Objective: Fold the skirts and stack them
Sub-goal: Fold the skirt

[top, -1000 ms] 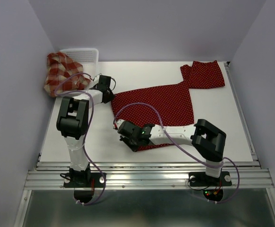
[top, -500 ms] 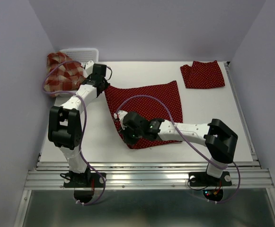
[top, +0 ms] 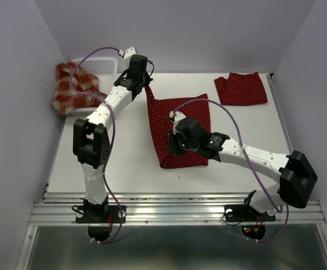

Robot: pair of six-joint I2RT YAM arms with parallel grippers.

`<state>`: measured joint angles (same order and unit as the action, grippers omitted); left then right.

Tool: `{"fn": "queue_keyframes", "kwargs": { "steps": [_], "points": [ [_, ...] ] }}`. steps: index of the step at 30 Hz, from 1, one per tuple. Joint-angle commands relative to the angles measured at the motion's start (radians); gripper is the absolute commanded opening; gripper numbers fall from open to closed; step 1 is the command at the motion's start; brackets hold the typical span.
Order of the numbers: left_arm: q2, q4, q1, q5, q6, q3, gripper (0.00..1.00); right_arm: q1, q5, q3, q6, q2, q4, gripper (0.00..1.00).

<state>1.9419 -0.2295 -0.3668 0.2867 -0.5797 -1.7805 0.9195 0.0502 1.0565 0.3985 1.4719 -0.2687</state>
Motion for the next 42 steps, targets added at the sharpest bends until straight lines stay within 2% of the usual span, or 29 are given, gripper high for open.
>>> {"fn": "queue_keyframes", "kwargs": {
  "steps": [1, 7, 11, 24, 28, 42],
  "points": [
    [0.073, 0.036, -0.038, -0.021, 0.029, -0.147, 0.0, -0.014, -0.059, -0.044, 0.066, -0.097, -0.016, 0.01],
    [0.216, 0.035, -0.112, -0.076, 0.024, -0.36, 0.0, -0.045, -0.154, -0.115, 0.134, -0.195, -0.075, 0.01],
    [0.278, 0.059, -0.152, -0.109, 0.011, -0.431, 0.0, -0.07, -0.2, -0.142, 0.172, -0.249, -0.131, 0.01],
    [0.388, 0.222, -0.238, -0.195, -0.034, -0.502, 0.0, -0.185, -0.231, -0.228, 0.241, -0.357, -0.253, 0.01],
    [0.462, 0.222, -0.253, -0.228, -0.049, -0.556, 0.0, -0.226, -0.202, -0.259, 0.241, -0.367, -0.259, 0.01],
    [0.578, 0.283, -0.274, -0.25, -0.058, -0.563, 0.0, -0.323, -0.135, -0.329, 0.206, -0.291, -0.209, 0.0]
  ]
}}
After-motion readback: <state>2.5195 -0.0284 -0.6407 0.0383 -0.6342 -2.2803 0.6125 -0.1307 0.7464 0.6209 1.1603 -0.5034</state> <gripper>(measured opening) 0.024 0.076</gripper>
